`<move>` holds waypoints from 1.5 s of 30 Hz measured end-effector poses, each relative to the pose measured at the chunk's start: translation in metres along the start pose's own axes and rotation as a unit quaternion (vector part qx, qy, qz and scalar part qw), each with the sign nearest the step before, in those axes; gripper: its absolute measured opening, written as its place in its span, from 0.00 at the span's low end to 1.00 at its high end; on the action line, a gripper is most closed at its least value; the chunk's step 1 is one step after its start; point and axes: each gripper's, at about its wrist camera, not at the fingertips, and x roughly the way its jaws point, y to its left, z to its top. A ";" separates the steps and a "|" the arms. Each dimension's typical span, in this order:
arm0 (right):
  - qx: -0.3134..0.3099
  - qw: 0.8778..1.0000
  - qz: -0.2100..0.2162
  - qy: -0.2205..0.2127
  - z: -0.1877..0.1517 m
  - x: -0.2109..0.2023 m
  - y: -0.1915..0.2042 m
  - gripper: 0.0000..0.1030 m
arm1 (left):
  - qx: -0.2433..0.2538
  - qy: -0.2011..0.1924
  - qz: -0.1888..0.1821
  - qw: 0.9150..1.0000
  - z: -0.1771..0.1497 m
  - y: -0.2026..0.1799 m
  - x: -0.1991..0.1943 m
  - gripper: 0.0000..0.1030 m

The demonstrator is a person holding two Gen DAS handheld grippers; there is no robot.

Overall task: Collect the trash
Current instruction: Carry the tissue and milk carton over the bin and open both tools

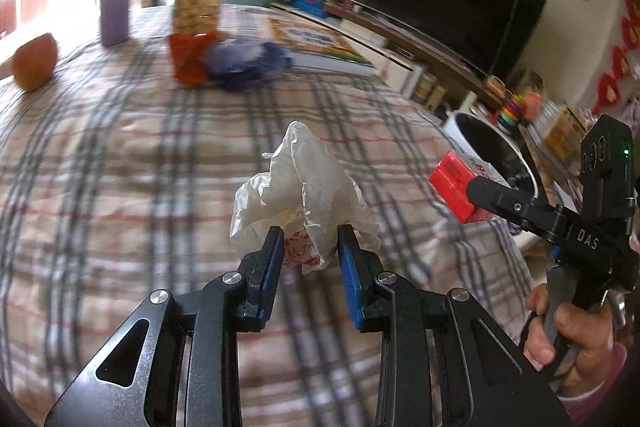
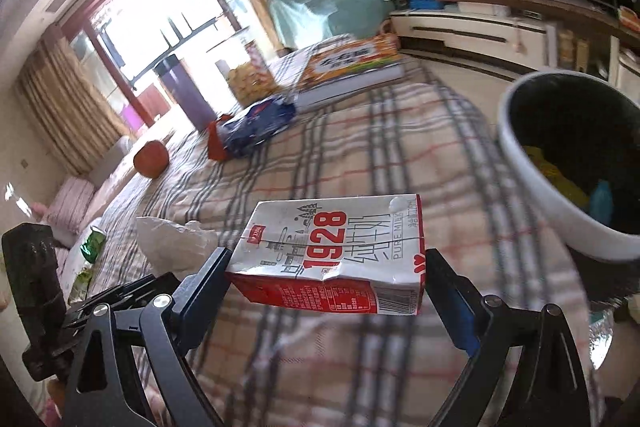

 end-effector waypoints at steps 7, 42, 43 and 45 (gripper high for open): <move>0.022 0.999 -0.010 -0.020 -0.001 -0.029 -0.030 0.91 | 0.037 0.008 -0.021 0.999 0.008 -0.042 0.014 0.26; 0.081 0.992 -0.064 -0.077 0.020 -0.094 -0.139 0.91 | 0.131 0.024 -0.056 0.990 0.040 -0.157 0.060 0.26; 0.081 0.992 -0.065 -0.076 0.021 -0.094 -0.141 0.91 | 0.134 0.023 -0.057 0.989 0.042 -0.160 0.061 0.26; 0.079 0.992 -0.068 -0.076 0.024 -0.093 -0.145 0.91 | 0.139 0.022 -0.059 0.988 0.045 -0.167 0.065 0.26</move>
